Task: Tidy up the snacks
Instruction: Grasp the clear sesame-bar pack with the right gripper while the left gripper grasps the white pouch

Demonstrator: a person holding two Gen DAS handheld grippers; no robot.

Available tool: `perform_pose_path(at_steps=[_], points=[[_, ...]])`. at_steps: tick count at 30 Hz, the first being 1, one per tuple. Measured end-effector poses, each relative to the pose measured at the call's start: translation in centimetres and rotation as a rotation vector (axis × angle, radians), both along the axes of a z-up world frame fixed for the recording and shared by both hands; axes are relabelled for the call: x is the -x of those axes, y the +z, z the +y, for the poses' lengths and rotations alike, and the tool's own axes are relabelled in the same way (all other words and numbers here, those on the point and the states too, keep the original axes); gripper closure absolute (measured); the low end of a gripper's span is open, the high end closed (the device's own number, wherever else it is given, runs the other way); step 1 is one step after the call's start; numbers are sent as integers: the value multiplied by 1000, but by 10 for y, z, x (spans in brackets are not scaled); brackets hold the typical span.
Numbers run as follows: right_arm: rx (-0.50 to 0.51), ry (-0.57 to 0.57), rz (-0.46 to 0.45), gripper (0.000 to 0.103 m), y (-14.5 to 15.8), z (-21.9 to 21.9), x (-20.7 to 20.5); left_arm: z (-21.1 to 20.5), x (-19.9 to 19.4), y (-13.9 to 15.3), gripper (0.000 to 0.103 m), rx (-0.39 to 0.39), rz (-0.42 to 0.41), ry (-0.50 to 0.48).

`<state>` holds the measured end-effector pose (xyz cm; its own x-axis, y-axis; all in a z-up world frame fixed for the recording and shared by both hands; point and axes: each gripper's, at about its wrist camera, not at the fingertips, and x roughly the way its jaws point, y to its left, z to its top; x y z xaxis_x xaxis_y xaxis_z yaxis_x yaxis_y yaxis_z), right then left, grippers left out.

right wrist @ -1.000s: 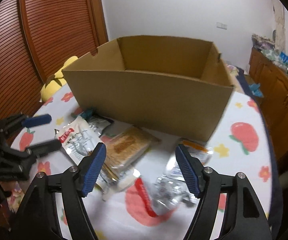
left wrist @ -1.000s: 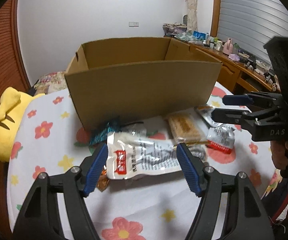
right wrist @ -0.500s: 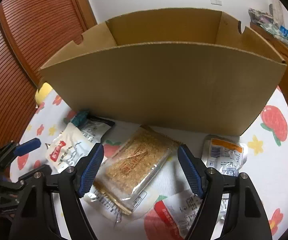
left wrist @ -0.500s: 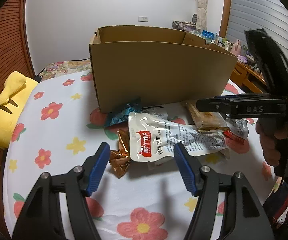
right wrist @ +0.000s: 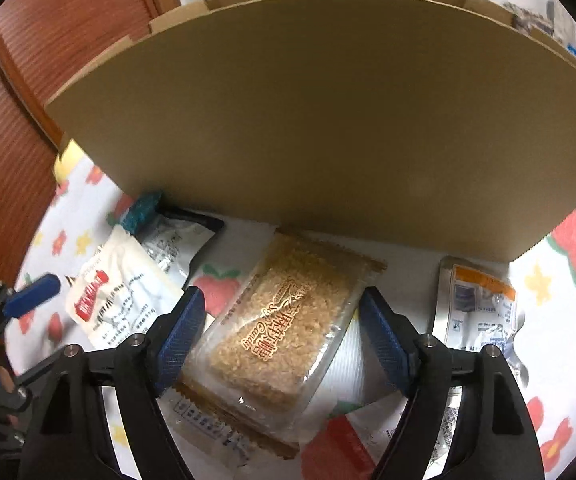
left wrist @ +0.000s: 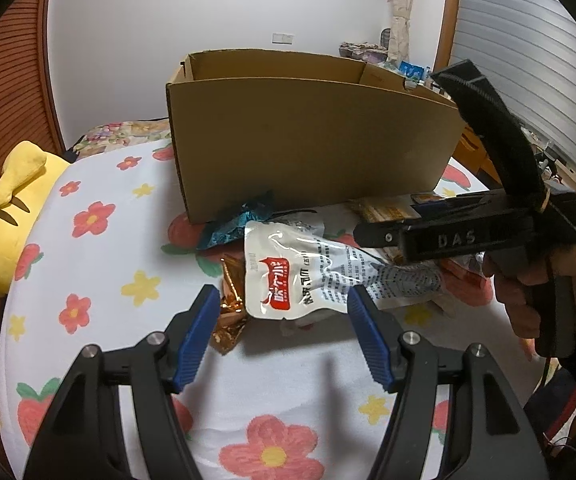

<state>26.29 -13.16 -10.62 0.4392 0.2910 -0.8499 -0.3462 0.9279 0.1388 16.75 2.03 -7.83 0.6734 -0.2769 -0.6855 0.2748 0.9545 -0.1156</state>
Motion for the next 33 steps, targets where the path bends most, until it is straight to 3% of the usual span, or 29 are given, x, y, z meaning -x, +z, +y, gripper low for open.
perform_pose_path(at_steps=[1, 3, 6, 8, 10, 11, 20, 33], points=[[12, 8, -2, 25, -1, 1, 1, 0, 0, 0, 37, 0, 0, -2], [45, 5, -12, 40, 0, 1, 2, 0, -1, 0, 37, 0, 0, -2], [75, 20, -24, 55, 0, -4, 6, 3, -5, 1, 37, 8, -2, -2], [80, 27, -32, 57, 2, -9, 9, 4, -8, 2, 37, 13, -1, -5], [79, 34, -42, 58, 3, -12, 13, 4, -11, 1, 39, 18, 2, -7], [80, 39, -53, 59, 3, -14, 16, 5, -13, 1, 46, 21, 5, -8], [54, 55, -153, 59, 28, -28, 51, 3, -23, -8, 48, 20, 45, -14], [63, 49, -131, 58, 8, -29, 60, 1, -14, -14, 49, 37, 65, -19]])
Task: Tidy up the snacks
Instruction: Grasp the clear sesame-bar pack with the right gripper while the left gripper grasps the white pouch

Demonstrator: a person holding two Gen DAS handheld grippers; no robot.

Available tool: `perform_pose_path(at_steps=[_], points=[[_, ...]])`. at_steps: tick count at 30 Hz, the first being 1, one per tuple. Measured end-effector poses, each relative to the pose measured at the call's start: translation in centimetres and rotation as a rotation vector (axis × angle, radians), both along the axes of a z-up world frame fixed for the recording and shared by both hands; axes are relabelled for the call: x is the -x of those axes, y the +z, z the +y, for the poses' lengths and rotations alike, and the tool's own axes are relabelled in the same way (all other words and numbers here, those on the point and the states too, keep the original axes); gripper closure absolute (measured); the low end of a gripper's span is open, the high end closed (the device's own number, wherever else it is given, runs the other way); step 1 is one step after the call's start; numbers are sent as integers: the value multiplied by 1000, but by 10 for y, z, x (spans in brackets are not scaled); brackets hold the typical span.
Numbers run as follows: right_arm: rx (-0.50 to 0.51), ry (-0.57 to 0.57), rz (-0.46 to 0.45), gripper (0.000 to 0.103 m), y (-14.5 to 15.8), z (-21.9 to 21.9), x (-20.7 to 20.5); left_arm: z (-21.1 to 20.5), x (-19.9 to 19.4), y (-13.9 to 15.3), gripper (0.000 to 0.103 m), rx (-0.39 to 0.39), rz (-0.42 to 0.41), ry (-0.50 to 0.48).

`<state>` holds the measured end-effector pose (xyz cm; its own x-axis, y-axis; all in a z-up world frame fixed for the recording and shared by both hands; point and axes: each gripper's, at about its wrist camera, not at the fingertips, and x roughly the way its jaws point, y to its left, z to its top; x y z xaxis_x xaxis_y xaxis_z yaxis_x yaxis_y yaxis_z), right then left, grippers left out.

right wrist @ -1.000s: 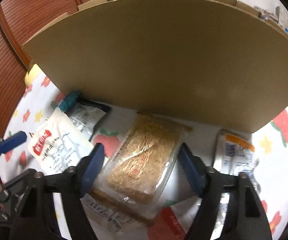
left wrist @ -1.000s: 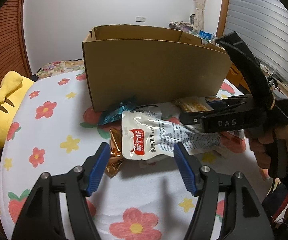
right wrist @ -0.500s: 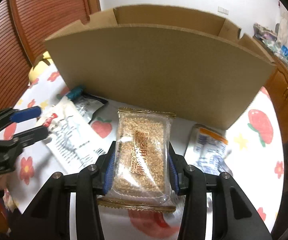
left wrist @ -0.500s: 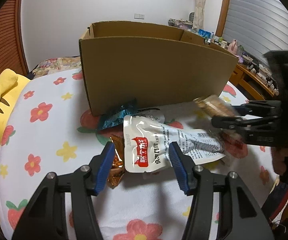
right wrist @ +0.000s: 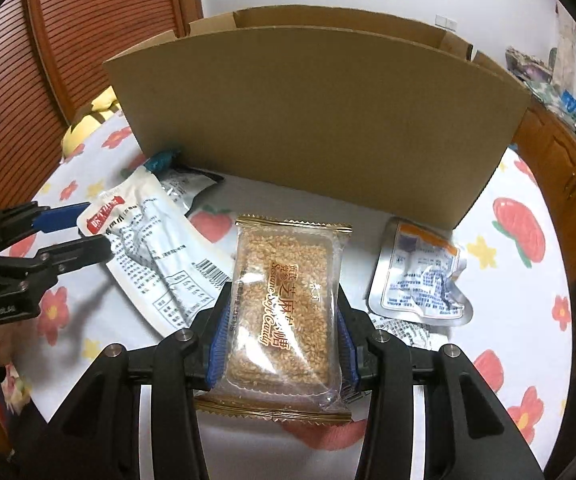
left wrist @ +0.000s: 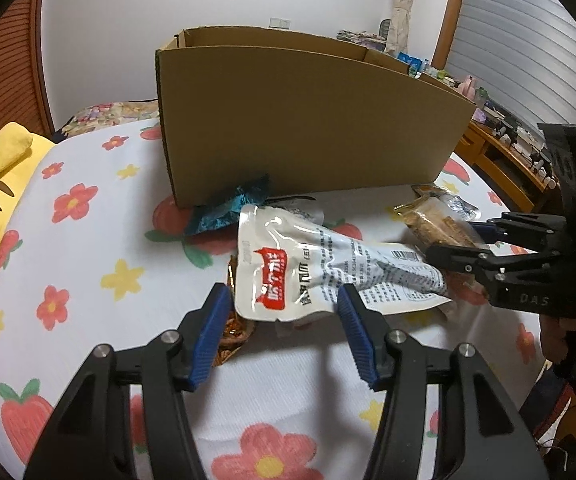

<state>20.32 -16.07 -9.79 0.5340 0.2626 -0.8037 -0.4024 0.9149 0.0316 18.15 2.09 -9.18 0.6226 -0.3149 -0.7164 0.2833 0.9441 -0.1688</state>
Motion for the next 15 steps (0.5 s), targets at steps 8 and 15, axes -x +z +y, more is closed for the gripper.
perform_pose_path(at_steps=[8, 15], points=[[6, 6, -2, 58, 1, 0, 0, 12, -7, 3, 65, 102, 16, 36], [8, 6, 2, 58, -1, 3, -1, 16, -7, 3, 86, 146, 36, 39]])
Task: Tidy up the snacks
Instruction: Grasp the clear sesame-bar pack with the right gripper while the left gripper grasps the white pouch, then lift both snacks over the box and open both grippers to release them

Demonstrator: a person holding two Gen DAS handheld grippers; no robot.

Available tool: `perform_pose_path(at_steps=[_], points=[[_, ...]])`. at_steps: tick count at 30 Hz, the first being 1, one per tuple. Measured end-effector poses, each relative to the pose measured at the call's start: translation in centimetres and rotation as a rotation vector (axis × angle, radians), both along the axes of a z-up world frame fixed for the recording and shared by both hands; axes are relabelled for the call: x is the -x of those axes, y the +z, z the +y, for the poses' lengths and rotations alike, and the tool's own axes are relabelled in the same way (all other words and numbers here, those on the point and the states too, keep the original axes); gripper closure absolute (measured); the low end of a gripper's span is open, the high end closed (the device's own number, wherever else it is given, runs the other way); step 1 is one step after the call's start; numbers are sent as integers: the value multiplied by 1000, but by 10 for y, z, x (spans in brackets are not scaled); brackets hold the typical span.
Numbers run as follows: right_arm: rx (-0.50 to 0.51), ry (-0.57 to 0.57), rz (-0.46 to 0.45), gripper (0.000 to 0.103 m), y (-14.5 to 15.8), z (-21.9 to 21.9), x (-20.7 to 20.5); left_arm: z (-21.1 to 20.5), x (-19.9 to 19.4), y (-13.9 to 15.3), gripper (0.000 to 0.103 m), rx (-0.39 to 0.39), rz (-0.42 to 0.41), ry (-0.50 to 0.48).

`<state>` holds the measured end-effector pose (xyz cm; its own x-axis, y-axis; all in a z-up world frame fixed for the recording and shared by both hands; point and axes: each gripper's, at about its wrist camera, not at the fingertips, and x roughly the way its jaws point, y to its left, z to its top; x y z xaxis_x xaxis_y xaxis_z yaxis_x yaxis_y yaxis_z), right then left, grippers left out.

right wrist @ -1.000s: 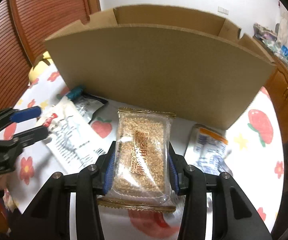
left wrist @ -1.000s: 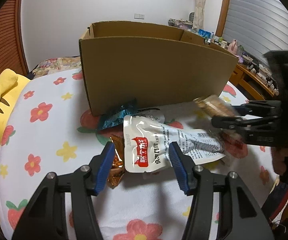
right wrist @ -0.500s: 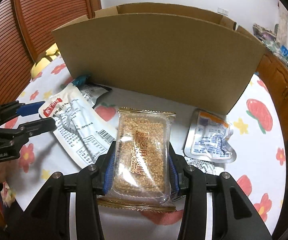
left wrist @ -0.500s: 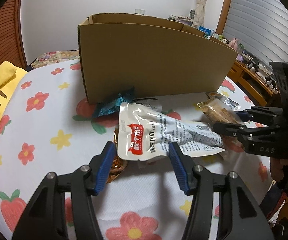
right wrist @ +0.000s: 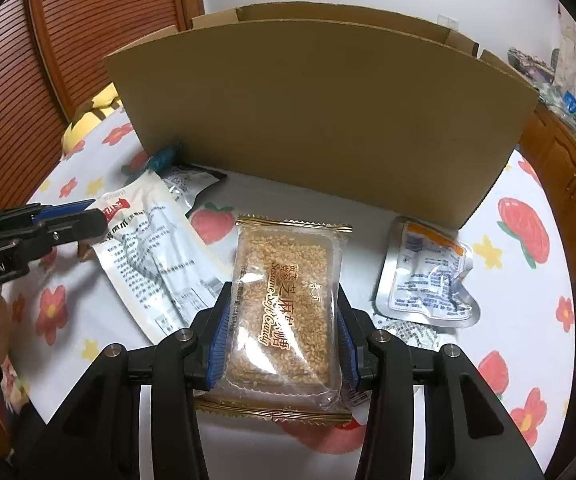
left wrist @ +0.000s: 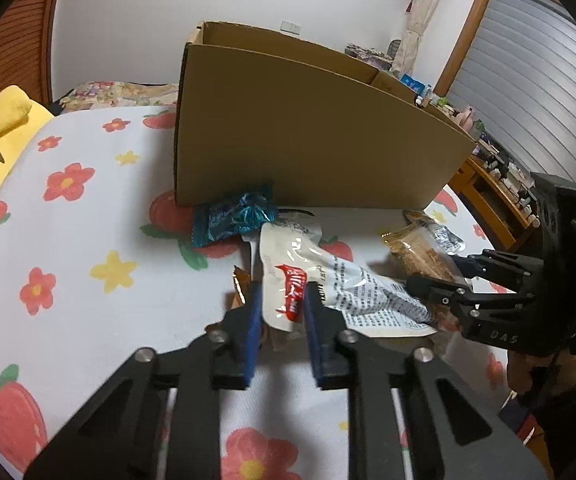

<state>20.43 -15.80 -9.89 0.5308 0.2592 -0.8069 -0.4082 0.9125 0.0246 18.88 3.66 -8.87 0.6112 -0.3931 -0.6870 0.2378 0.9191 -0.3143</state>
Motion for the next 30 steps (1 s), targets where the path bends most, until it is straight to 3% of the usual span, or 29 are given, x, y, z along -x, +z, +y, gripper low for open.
perform_pose_path(at_steps=[7, 8, 16, 24, 30], points=[[-10, -8, -1, 58, 1, -3, 0, 0, 8, 6, 88, 64, -1, 15], [-13, -9, 1, 58, 1, -4, 0, -1, 10, 8, 95, 58, -11, 18], [-21, -22, -13, 58, 9, -9, 2, -19, 30, 46, 101, 25, -106, -10], [-43, -30, -47, 58, 30, -23, 8, -57, 56, 90, 103, -59, -217, -98], [-46, -44, -82, 58, 48, -38, 16, -82, 66, 103, 102, -108, -256, -139]])
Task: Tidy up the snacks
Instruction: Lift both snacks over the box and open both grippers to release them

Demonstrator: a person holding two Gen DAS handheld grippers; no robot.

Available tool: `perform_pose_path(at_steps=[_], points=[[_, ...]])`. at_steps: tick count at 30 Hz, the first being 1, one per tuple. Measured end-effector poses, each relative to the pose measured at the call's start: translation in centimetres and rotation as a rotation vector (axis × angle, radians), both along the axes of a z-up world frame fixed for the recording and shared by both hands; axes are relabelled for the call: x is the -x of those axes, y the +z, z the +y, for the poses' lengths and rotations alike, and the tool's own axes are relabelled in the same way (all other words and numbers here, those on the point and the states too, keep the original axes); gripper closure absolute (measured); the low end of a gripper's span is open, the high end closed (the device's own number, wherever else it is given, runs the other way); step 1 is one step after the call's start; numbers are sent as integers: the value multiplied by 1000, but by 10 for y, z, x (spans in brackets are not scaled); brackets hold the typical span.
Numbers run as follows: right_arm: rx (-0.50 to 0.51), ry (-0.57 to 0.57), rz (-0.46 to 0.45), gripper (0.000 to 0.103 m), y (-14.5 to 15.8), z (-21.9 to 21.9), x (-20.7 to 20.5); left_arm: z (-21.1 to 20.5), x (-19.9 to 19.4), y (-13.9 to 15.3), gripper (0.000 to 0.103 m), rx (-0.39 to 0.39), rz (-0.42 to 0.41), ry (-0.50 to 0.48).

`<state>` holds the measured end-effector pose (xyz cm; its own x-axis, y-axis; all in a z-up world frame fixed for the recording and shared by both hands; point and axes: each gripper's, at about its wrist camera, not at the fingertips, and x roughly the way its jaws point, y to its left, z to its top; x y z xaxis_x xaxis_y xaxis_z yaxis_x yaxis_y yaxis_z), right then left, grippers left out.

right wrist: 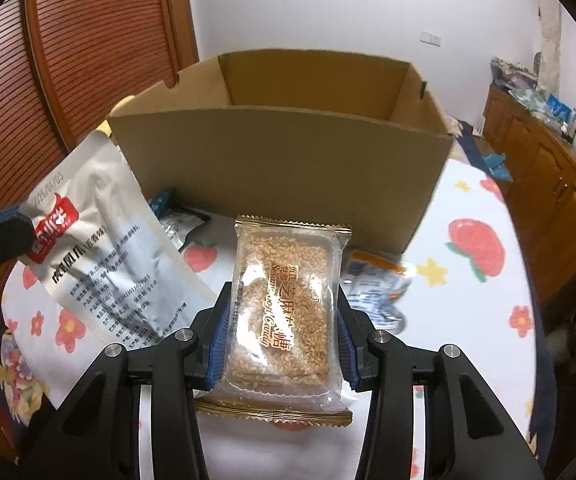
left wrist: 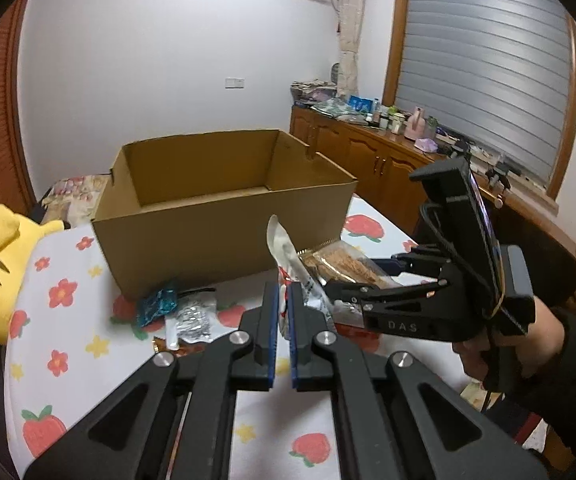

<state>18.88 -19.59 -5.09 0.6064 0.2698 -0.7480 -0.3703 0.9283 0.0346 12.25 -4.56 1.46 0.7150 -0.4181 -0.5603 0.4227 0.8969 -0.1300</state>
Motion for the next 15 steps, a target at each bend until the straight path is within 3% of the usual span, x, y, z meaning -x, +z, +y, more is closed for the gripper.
perform_pose_path(at_steps=[10, 15], points=[[-9, -27, -27, 58, 14, -24, 10, -20, -1, -1, 101, -3, 6, -24], [-27, -28, -45, 58, 24, -29, 10, -20, 2, 16, 102, -3, -48, -11]])
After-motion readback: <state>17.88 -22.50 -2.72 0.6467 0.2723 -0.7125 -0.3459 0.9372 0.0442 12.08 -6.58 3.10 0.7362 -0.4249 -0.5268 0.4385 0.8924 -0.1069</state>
